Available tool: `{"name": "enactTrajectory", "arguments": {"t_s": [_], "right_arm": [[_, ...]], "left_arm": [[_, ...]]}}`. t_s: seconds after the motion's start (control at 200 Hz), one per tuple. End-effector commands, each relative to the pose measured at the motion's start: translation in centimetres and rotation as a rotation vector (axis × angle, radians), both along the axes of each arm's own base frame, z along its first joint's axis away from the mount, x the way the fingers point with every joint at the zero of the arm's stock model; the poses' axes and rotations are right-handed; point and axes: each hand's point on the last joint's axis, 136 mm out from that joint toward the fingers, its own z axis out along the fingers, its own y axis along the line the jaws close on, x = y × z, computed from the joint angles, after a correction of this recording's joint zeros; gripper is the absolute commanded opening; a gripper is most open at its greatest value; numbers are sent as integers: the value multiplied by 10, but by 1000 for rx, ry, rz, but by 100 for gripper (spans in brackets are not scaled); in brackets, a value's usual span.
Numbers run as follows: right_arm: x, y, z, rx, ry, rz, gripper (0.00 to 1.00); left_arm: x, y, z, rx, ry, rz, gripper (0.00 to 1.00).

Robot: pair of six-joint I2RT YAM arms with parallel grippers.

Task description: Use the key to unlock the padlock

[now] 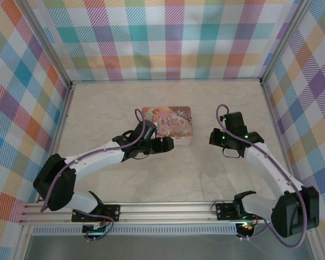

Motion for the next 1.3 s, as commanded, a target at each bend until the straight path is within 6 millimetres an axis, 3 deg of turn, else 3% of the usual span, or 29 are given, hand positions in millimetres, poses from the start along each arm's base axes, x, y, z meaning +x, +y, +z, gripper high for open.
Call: {"name": "enactTrajectory", "arguments": {"t_s": [0.0,0.225,0.39,0.455,0.57,0.67,0.895,1.295], "right_arm": [[-1,12,41,85,-111,43,0],[-7,32,89,200,-275,117,0],[-15,55,109,254,-346,190,0],[-19,62,115,264,-372,212,0],[-23,68,118,285,-390,229,0],[-26,73,119,299,-397,241,0],[-29,76,113,289,-386,250,0],[-31,78,114,293,-395,254,0]], "left_arm": [[7,-24,63,-148,-126,-40,72],[11,-56,114,-331,-164,-121,54],[14,-79,133,-443,-151,-169,51],[13,-87,137,-475,-147,-188,56],[10,-99,137,-489,-133,-222,62],[8,-106,137,-494,-129,-236,60],[6,-108,142,-511,-136,-238,48],[6,-108,141,-515,-129,-238,15]]}}
